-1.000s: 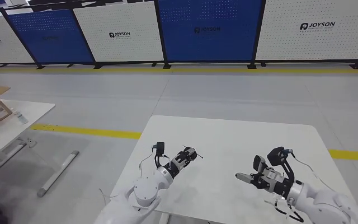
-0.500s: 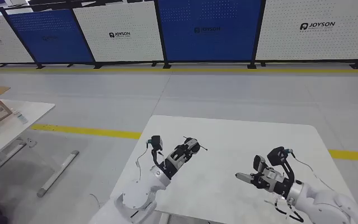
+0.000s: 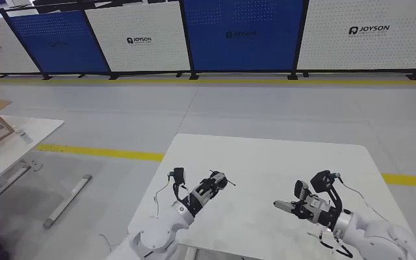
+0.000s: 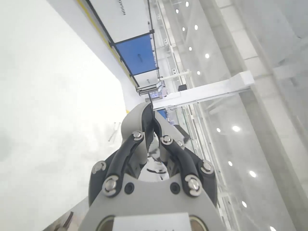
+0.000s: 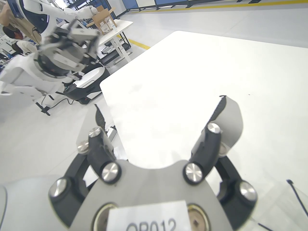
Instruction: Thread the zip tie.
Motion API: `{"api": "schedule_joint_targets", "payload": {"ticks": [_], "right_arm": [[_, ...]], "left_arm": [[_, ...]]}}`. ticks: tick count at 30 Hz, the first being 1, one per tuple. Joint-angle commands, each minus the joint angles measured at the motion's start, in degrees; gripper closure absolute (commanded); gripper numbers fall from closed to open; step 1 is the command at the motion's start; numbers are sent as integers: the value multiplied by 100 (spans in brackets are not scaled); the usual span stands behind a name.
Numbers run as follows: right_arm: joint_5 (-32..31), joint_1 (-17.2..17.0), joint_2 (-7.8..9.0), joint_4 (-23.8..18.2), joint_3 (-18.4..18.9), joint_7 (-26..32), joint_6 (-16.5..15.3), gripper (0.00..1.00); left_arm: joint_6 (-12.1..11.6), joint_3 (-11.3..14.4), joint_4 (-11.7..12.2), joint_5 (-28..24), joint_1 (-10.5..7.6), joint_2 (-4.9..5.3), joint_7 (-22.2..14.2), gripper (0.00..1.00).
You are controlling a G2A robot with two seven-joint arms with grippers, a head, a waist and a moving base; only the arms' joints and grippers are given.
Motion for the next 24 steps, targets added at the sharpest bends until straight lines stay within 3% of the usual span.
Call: {"api": "schedule_joint_targets", "payload": {"ticks": [1, 3, 5, 8, 12, 18, 21, 24], "right_arm": [[0, 0, 0, 0, 0, 0, 0, 0], [0, 0, 0, 0, 0, 0, 0, 0], [0, 0, 0, 0, 0, 0, 0, 0], [0, 0, 0, 0, 0, 0, 0, 0], [0, 0, 0, 0, 0, 0, 0, 0], [0, 0, 0, 0, 0, 0, 0, 0], [0, 0, 0, 0, 0, 0, 0, 0], [0, 0, 0, 0, 0, 0, 0, 0]], "left_arm": [[5, 234, 475, 35, -240, -60, 120, 100], [30, 410, 835, 54, -445, -114, 186, 100], [28, 544, 1019, 48, -574, -158, 214, 100], [-42, 572, 970, 9, -683, -190, 202, 100], [-284, 409, 278, 219, -423, -161, 248, 100], [-605, 62, -907, 597, 299, -77, 168, 100], [-735, -91, -1253, 666, 602, -45, 40, 100], [-746, -205, -1367, 681, 788, -27, -71, 100]]}}
